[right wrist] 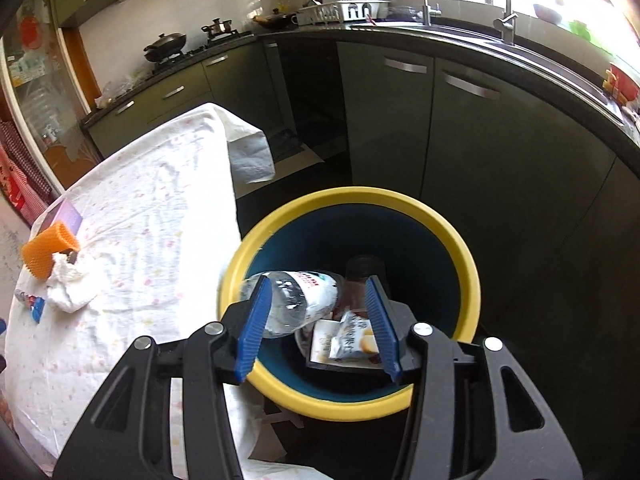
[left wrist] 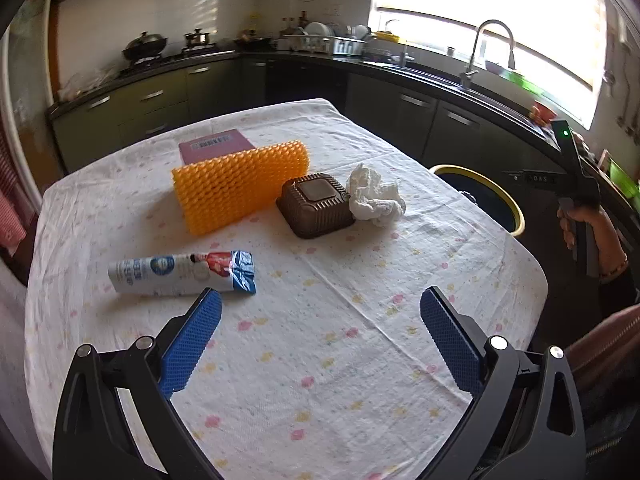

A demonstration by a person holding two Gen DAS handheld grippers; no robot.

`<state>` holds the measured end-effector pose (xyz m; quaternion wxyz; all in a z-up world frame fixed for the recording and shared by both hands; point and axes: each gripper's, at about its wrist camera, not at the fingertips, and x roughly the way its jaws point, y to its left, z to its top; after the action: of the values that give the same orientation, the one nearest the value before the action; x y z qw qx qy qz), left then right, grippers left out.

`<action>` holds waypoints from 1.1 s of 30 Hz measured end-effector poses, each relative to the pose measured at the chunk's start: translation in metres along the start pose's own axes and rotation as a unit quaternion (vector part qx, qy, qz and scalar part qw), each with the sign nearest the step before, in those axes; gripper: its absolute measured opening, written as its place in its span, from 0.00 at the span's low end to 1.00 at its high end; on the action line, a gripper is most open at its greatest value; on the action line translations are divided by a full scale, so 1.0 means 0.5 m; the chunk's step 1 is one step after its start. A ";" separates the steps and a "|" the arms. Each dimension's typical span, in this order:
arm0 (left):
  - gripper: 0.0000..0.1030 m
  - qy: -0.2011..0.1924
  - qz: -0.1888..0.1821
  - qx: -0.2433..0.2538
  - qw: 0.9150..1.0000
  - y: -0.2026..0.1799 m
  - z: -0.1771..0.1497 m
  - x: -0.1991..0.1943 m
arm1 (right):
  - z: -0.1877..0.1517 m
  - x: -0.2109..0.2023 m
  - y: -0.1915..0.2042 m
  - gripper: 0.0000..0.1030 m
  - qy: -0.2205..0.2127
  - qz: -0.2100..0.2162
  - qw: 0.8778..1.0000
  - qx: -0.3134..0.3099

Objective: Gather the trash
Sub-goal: 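Grasp the toothpaste tube with the left gripper and lift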

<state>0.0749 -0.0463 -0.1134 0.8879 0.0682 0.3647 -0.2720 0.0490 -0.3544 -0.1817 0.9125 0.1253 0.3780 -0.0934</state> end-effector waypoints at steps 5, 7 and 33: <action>0.95 0.019 -0.039 0.114 0.993 0.028 0.020 0.015 | -0.007 -0.003 0.028 0.47 0.005 0.013 1.000 -0.010; 0.95 0.040 -0.045 0.172 0.983 0.036 0.026 0.031 | -0.011 -0.002 0.038 0.47 0.007 0.013 1.000 -0.013; 0.63 0.208 -0.122 0.267 0.933 0.184 0.072 0.166 | -0.030 0.020 0.084 0.50 0.037 0.031 0.999 0.000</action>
<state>0.1942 -0.0163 -0.1513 0.7015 0.3125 0.4609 -0.4449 0.0571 -0.3110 -0.1923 0.9005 0.1407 0.4070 -0.0602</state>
